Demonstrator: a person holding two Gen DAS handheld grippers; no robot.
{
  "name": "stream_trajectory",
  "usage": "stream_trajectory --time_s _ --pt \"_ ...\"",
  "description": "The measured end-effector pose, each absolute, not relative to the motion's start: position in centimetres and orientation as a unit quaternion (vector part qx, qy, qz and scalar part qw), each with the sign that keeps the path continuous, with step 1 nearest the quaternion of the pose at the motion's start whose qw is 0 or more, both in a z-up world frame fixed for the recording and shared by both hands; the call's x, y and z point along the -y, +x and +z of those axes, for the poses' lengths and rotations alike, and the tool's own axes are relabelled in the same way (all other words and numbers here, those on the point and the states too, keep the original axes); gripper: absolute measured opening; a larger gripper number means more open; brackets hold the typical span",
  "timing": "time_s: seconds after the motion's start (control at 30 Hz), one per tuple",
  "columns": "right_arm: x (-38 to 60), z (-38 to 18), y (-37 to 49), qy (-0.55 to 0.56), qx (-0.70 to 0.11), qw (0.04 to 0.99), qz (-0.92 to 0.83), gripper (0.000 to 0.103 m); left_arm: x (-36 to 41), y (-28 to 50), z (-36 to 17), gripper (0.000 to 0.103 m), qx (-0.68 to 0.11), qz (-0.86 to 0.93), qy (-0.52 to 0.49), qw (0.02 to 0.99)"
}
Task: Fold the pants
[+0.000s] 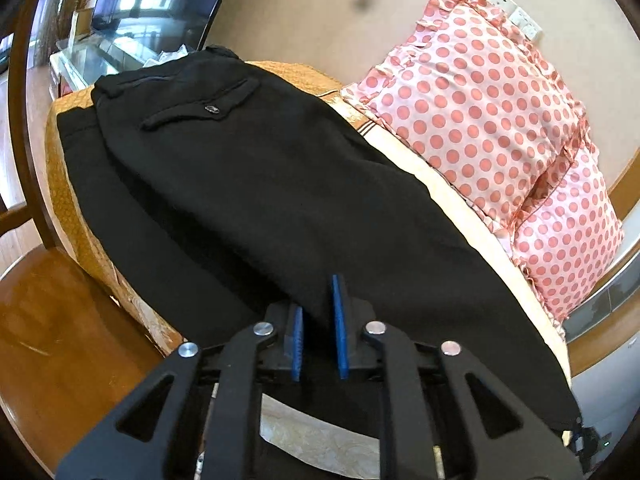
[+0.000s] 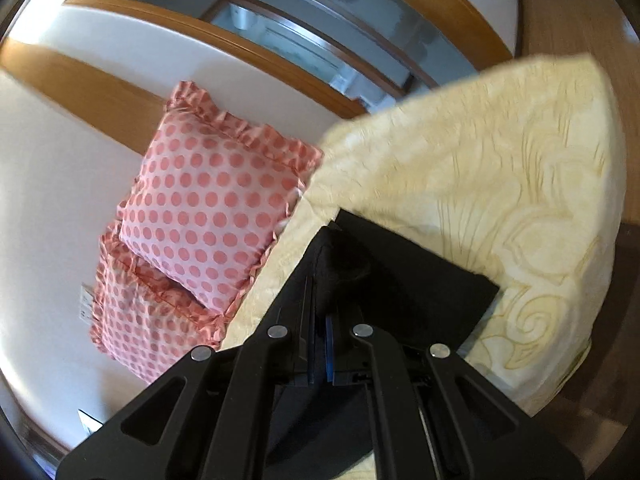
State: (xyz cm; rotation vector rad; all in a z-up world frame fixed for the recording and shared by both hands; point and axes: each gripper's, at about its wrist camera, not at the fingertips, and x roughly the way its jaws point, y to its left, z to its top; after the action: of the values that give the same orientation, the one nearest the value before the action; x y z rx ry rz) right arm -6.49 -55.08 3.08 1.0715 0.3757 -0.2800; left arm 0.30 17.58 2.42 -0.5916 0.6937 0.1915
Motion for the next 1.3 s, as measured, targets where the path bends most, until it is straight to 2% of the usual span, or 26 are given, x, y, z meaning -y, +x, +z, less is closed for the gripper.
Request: stream_trajectory --time_s 0.13,0.3,0.53,0.7,0.87,1.0,1.3 --pt "55.5 2.7 -7.6 0.524 -0.176 0.822 -0.141 0.004 -17.6 -2.2 2.7 0.005 -0.310 0.087 -0.296 0.900" --pt "55.9 1.1 -8.0 0.525 -0.200 0.811 -0.162 0.004 -16.3 -4.0 1.6 0.005 -0.314 0.102 -0.261 0.907" --pt "55.7 0.9 -8.2 0.520 -0.204 0.813 -0.165 0.003 -17.1 -4.1 1.1 0.011 -0.314 0.099 -0.281 0.901" --pt "55.6 1.3 -7.9 0.498 -0.216 0.822 -0.173 0.003 -17.0 -4.0 1.1 0.011 -0.314 0.098 -0.278 0.903" --pt "55.1 3.7 -8.0 0.453 -0.207 0.849 -0.179 0.003 -16.6 -4.3 1.7 0.007 -0.311 0.089 -0.260 0.910" --pt "55.0 2.2 -8.0 0.450 -0.238 0.837 -0.199 0.003 -16.9 -4.4 1.0 0.006 -0.314 0.087 -0.263 0.908" --pt "54.5 1.8 -8.3 0.441 -0.238 0.839 -0.212 0.003 -16.5 -5.1 0.9 0.006 -0.304 0.085 -0.256 0.914"
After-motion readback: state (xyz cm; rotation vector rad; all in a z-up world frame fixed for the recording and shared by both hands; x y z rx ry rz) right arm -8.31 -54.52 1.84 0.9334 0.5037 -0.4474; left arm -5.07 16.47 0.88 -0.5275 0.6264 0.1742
